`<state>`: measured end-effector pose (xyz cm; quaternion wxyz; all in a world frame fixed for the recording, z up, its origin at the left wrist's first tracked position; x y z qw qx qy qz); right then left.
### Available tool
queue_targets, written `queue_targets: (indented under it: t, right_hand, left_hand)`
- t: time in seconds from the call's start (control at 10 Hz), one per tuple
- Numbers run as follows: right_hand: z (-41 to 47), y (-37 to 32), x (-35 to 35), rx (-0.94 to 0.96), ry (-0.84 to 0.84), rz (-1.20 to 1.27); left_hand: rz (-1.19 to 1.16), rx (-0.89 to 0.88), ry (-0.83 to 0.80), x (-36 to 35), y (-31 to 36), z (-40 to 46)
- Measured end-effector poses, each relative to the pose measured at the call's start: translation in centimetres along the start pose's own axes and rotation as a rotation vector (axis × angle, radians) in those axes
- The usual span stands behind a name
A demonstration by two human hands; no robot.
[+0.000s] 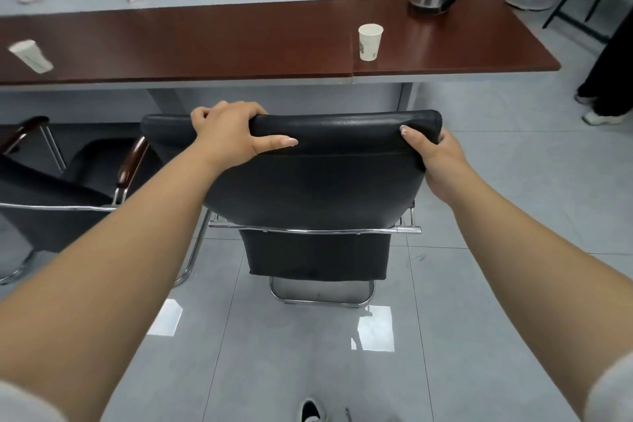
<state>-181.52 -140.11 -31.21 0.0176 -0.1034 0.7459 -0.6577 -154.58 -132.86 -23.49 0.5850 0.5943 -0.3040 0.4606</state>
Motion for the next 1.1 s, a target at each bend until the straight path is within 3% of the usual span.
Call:
queue_targets:
  t: [0.7, 0.8, 1.0, 1.1]
  right_hand:
    - [-3.2, 0.0, -0.3, 0.011, 0.05, -0.06]
    - [-3.9, -0.1, -0.3, 0.042, 0.108, -0.087]
    - [-7.9, -1.6, -1.0, 0.195, 0.533, -0.222]
    - [-9.3, -3.4, -4.2, 0.341, 0.454, -0.219]
  left_hand:
    - [-0.022, -0.025, 0.007, 0.4, -0.5, -2.1]
    - [-0.139, -0.073, 0.047, 0.4, -0.4, -2.6]
    - [-0.437, -0.127, 0.129, 1.0, 0.7, -6.5]
    - [-0.46, -0.124, 0.178, 2.4, 0.2, -8.9]
Point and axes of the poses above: each hand's wrist, its own z-axis towards the middle knuckle, its own x-axis out of the back of the hand, y = z × x, the point moved 5 cm from there along z, towards the middle knuckle, and after that the axes turned 13 degrees about -z, right-handed, at the moved point
